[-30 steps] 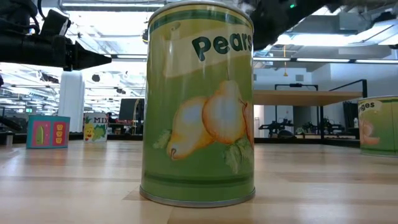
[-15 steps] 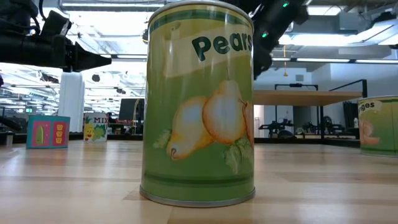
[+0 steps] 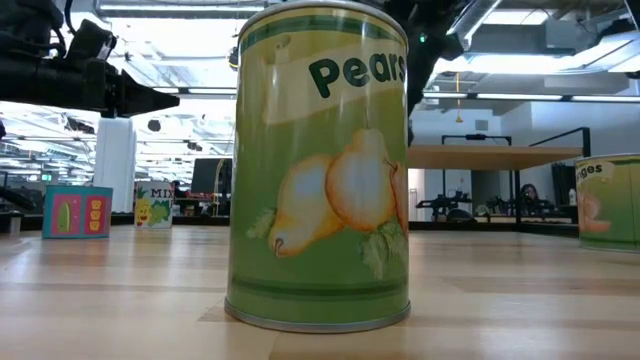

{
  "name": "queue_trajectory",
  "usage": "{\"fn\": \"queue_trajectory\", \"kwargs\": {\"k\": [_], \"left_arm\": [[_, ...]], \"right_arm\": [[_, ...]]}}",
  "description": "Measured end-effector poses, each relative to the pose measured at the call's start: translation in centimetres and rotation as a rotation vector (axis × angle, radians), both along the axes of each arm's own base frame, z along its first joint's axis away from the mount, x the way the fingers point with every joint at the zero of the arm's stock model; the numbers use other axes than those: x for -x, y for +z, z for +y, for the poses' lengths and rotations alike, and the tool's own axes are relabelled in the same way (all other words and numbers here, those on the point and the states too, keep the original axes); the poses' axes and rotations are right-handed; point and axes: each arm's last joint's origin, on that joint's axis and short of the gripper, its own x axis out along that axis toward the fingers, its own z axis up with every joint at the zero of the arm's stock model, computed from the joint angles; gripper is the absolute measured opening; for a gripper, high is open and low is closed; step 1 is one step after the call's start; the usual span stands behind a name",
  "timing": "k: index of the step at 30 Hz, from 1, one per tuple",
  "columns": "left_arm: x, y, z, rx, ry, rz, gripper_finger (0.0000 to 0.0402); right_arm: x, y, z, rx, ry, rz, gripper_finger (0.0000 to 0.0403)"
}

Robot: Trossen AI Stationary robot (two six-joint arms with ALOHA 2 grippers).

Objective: Pick and place cans onto a shelf
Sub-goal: Put the small canned oranges on the shelf

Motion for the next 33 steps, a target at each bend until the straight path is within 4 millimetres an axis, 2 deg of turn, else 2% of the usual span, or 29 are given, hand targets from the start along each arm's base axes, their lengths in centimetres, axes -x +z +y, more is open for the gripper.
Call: {"fn": "queue_trajectory", "kwargs": {"k": [12,18,22,26,29,33], "left_arm": [[0.0,0.1,0.0,-0.024,0.005,0.005,0.0],[0.0,0.1,0.0,-0.061,0.007,0.018,0.0],[0.0,0.1,0.0,-0.081,0.011,0.027,0.0],[0.0,0.1,0.0,-0.088,0.011,0.03,0.0],[0.0,0.1,0.0,-0.079,0.011,0.027,0.0],[0.0,0.1,0.0,-0.081,0.014,0.027,0.0]], "right_arm": [[0.1,0.2,-1.1,-0.017,-0.013,0.007,0.0013],[0.6,1.0,-1.0,-0.024,0.027,0.013,0.002],[1.6,3.5,-0.9,-0.052,0.05,-0.031,0.0019],[3.6,7.2,-0.9,-0.065,0.081,-0.084,0.0011],[6.1,10.3,-1.3,-0.071,0.067,-0.099,0.0015],[9.8,14.2,-2.9,-0.05,-0.034,-0.094,0.0018]]}}
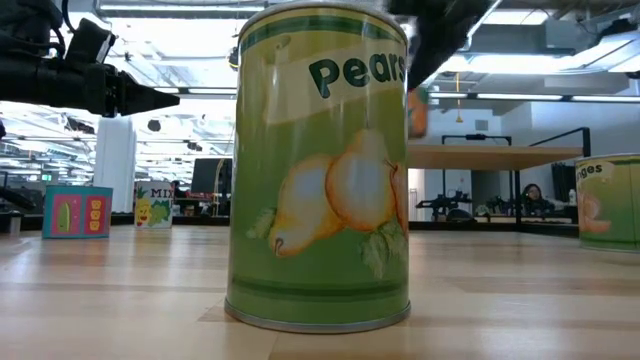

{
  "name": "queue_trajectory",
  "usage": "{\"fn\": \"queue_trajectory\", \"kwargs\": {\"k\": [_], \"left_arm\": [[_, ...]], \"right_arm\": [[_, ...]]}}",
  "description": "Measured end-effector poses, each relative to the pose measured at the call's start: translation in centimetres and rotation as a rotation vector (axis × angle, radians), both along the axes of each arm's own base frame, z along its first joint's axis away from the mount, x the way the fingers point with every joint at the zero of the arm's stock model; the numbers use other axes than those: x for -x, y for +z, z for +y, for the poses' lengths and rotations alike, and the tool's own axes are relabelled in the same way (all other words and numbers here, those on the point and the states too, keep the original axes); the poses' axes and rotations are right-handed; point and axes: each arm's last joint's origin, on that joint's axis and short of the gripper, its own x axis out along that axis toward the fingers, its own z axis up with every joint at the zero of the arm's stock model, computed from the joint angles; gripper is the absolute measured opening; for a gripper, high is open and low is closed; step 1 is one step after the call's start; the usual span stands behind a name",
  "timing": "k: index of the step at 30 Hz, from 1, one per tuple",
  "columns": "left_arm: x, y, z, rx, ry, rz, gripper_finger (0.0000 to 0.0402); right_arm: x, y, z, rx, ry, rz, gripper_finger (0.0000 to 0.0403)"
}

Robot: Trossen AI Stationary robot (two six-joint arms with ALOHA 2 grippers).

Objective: Pick and place cans onto a shelf
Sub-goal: Put the small canned oranges on the shelf

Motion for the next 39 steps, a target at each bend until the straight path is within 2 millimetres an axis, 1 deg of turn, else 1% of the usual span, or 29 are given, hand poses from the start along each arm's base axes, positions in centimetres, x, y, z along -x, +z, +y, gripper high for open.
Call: {"fn": "queue_trajectory", "kwargs": {"k": [3,6,8,10,14,18,24,27,29,32,39], "left_arm": [[0.0,0.0,0.0,-0.008,0.016,0.004,0.0],[0.0,0.0,0.1,-0.005,0.023,0.002,0.0],[0.0,0.0,0.1,-0.01,0.023,-0.001,0.0],[0.0,0.1,0.1,-0.012,0.023,-0.009,0.0],[0.0,0.2,0.1,-0.015,0.023,-0.016,0.0],[0.0,0.2,0.1,-0.013,0.023,-0.015,0.0],[0.0,0.1,0.1,0.008,0.022,-0.014,0.0],[0.0,0.0,0.1,0.011,0.022,-0.01,0.0],[0.0,0.0,0.1,0.011,0.022,-0.01,0.0],[0.0,0.1,0.1,0.01,0.022,-0.017,0.0],[0.0,0.1,0.1,0.012,0.022,-0.017,0.0]], "right_arm": [[2.6,2.6,-1.9,0.036,-0.099,-0.013,0.0015],[4.7,4.4,-4.1,0.066,-0.21,-0.021,0.0014],[6.1,5.2,-5.9,0.087,-0.285,-0.021,0.0016],[7.3,5.5,-7.8,0.1,-0.36,-0.019,0.0017],[9.7,5.3,-11.3,0.111,-0.502,0.041,0.0016],[11.4,4.7,-14.3,0.103,-0.609,0.091,0.0014],[13.3,3.3,-18.2,0.034,-0.7,0.135,0.0015],[13.8,2.3,-19.7,0.015,-0.733,0.173,0.0014],[14.0,1.8,-20.5,-0.007,-0.748,0.188,0.0014],[14.4,1.4,-21.0,-0.043,-0.753,0.185,0.0015],[15.5,1.3,-21.8,-0.056,-0.804,0.181,0.0014]]}}
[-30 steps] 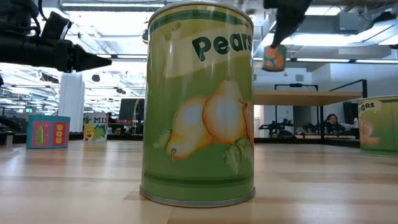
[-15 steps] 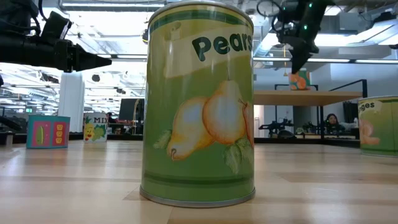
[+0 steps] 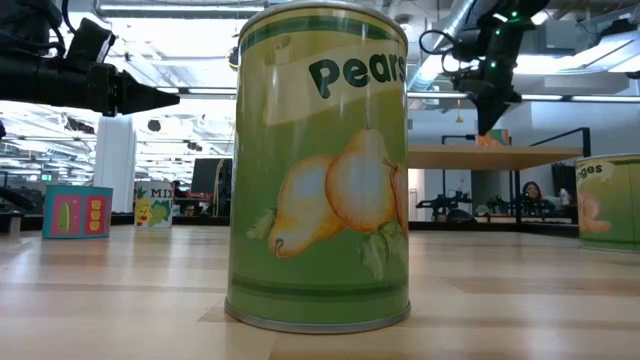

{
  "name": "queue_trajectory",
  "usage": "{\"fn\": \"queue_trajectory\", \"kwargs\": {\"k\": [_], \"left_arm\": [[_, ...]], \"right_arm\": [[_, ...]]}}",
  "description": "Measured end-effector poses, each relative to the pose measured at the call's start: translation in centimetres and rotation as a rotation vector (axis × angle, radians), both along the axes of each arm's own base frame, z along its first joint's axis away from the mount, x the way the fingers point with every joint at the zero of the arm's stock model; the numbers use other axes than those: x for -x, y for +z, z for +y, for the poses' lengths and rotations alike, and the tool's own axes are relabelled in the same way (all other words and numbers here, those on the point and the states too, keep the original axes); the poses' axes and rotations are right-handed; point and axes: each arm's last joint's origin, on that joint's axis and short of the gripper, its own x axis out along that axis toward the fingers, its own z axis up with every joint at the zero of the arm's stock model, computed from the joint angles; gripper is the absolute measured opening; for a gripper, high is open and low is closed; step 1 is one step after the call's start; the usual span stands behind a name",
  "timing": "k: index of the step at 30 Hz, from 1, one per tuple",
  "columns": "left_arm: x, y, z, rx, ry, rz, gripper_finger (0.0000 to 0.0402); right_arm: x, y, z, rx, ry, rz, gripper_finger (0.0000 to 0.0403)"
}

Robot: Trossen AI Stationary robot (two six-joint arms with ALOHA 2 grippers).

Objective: Pick and place cans onto a shelf
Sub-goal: Put the small canned oranges on the shelf

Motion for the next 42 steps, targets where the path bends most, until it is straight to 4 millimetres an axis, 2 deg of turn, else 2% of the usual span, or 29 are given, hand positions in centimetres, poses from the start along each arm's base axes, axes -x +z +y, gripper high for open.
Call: {"fn": "queue_trajectory", "kwargs": {"k": [9,13,28,39,42], "left_arm": [[0.0,-0.02,0.0,0.003,0.0,0.001,0.0],[0.0,-0.02,0.0,0.003,0.0,0.001,0.0],[0.0,-0.01,0.0,0.003,0.0,0.001,0.0],[0.0,-0.01,0.0,0.003,0.0,0.001,0.0],[-0.01,-0.02,-0.03,0.003,-0.01,0.001,0.0]], "right_arm": [[0.95,0.0,-0.5,-0.014,-0.116,-0.037,0.0014],[0.83,0.0,-0.44,-0.04,-0.121,-0.085,0.0016],[0.83,-0.01,-0.42,-0.044,-0.133,-0.089,0.0022],[0.78,0.04,-0.49,-0.037,-0.14,-0.097,0.0075],[0.83,0.57,-0.24,0.0,-0.116,-0.108,0.0088]]}}
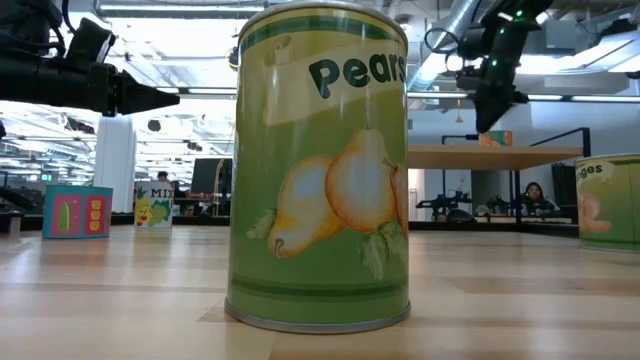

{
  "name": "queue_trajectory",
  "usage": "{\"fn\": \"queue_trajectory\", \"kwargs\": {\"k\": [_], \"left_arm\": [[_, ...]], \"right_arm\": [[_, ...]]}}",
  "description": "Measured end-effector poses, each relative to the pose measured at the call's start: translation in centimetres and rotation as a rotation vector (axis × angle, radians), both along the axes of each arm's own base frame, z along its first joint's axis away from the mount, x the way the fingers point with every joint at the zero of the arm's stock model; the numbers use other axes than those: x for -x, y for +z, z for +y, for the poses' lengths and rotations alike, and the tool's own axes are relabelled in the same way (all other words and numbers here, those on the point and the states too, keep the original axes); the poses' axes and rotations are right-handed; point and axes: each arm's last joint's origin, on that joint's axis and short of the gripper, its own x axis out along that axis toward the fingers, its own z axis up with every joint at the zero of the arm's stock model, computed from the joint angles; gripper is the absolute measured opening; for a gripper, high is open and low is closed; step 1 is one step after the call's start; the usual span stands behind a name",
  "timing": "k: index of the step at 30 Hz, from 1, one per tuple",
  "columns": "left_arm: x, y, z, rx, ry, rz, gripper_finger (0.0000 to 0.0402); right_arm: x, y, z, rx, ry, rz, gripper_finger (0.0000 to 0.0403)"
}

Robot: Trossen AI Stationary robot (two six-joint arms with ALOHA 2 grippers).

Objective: Pick and place cans onto a shelf
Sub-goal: Put the small canned oranges on the shelf, then put the small canned corn on the shelf aligned with the small canned orange

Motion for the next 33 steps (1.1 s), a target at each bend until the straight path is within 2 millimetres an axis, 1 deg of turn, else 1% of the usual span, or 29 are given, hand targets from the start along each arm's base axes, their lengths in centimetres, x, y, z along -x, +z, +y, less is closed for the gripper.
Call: {"fn": "queue_trajectory", "kwargs": {"k": [5,10,13,16,18,20,22,26,29,31,33], "left_arm": [[0.0,0.0,0.0,0.0,0.002,0.0,0.0],[0.0,0.0,0.0,0.001,0.002,-0.001,0.0],[0.0,0.0,0.0,0.008,0.002,-0.004,0.0],[0.0,0.0,0.0,0.011,0.002,-0.005,0.0],[0.0,0.0,0.0,0.012,0.002,-0.005,0.0],[0.0,0.0,0.0,0.012,0.002,-0.005,0.0],[0.0,0.0,0.0,0.013,0.002,-0.005,0.0],[0.0,0.1,0.0,0.022,0.001,-0.024,0.0],[0.0,0.2,0.0,0.04,0.0,-0.04,0.0],[0.0,0.2,0.0,0.052,-0.001,-0.044,0.0],[0.0,0.2,0.0,0.054,0.008,-0.046,0.0]], "right_arm": [[0.2,2.3,1.3,0.091,0.029,-0.039,0.0092],[0.7,5.4,4.2,0.196,0.092,-0.079,0.0086],[0.7,6.8,6.5,0.318,0.17,-0.13,0.0061],[0.8,6.9,8.9,0.439,0.238,-0.205,0.0021],[0.9,6.5,10.5,0.511,0.28,-0.264,0.0009],[1.0,5.8,12.0,0.573,0.312,-0.337,0.0014],[0.9,4.6,13.3,0.615,0.345,-0.416,0.002],[0.5,1.4,15.5,0.677,0.433,-0.568,0.0014],[0.1,-1.5,16.9,0.714,0.515,-0.66,0.0006],[-0.1,-3.2,17.8,0.734,0.572,-0.718,0.0007],[-0.4,-4.4,18.6,0.75,0.626,-0.779,0.0011]]}}
